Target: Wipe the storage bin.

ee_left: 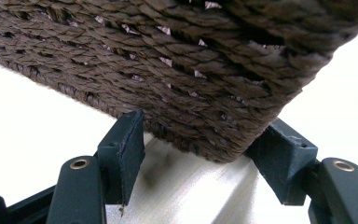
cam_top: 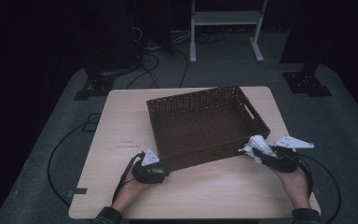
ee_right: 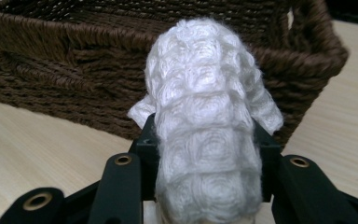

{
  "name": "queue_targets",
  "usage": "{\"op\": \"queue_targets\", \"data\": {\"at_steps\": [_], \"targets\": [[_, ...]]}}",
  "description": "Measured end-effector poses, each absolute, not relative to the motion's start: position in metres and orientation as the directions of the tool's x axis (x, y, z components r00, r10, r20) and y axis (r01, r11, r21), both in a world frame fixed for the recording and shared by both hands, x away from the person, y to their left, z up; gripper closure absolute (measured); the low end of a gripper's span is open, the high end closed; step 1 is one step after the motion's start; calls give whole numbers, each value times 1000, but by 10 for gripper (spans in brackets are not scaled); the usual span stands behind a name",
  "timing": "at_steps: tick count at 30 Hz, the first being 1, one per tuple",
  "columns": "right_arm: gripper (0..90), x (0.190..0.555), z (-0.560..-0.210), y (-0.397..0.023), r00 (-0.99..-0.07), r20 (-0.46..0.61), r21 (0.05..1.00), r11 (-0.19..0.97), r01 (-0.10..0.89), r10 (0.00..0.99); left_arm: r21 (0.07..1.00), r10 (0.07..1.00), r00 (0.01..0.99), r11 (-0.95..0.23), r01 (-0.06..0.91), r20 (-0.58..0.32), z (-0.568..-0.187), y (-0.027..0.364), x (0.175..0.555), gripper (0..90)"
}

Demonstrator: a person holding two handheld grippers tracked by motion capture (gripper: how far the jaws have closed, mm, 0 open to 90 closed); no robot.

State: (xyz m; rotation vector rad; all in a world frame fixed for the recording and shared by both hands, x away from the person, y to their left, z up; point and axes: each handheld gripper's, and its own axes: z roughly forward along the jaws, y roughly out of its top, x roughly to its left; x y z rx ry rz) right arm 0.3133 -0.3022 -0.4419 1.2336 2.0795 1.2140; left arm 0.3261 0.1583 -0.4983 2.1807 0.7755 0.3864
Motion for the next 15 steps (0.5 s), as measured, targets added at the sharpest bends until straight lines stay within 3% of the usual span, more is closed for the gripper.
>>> {"op": "queue_targets", "data": {"at_steps": [9,15], "targets": [[547,319,-460,-294,-485,47,823,241,514,873,758,642,767,-511,406,22,-498,158,326,359],[574,323,-470,-292,-496,62,803,252,540,866,759,642,766,-510,406,21,-498,158,326,359]]}}
